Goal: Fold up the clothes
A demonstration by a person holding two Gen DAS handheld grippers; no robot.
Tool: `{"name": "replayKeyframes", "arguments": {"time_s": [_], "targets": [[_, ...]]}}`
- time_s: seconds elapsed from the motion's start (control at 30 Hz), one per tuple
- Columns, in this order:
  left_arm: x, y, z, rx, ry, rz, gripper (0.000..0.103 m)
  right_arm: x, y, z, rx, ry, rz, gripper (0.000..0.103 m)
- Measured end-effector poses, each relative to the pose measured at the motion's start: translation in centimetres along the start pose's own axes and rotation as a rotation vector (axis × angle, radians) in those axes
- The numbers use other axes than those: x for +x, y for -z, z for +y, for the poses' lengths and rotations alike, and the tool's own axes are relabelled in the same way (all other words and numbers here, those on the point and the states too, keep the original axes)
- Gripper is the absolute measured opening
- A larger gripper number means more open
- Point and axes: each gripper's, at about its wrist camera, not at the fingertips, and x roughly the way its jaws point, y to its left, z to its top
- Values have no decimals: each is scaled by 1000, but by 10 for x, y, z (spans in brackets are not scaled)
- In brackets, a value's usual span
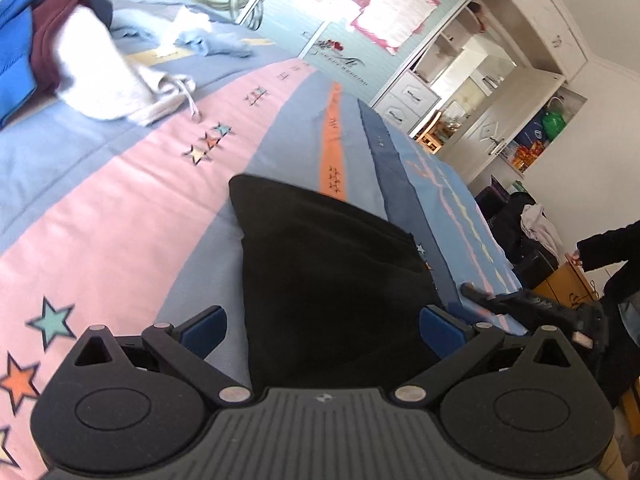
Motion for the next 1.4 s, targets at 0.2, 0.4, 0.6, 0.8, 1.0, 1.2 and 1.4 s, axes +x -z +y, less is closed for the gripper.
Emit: {"name": "replayKeyframes", "arguments": {"time_s": [0.2,0.4,0.6,0.8,1.0,1.2,1.4], "targets": [[1,-4,-9,27,37,-16,102,17,-6,-3,56,106,-17,5],[29,8,-25,81,43,53,102,23,27,67,-176,1,84,19],[46,50,-37,188,8,156,102,40,71,75,-297,159,227,6],[40,53,-48,236,-14,185,102,30,86,44,-192,178,203,1],[22,50,-41,212,20,227,102,8,100,26,-68,152,157,9],[-3,33,-19,116,34,181,102,-32,109,-1,134,71,38,34],[-15,4,10,-28,-28,40,102,-48,90,-16,195,90,-49,44]]}}
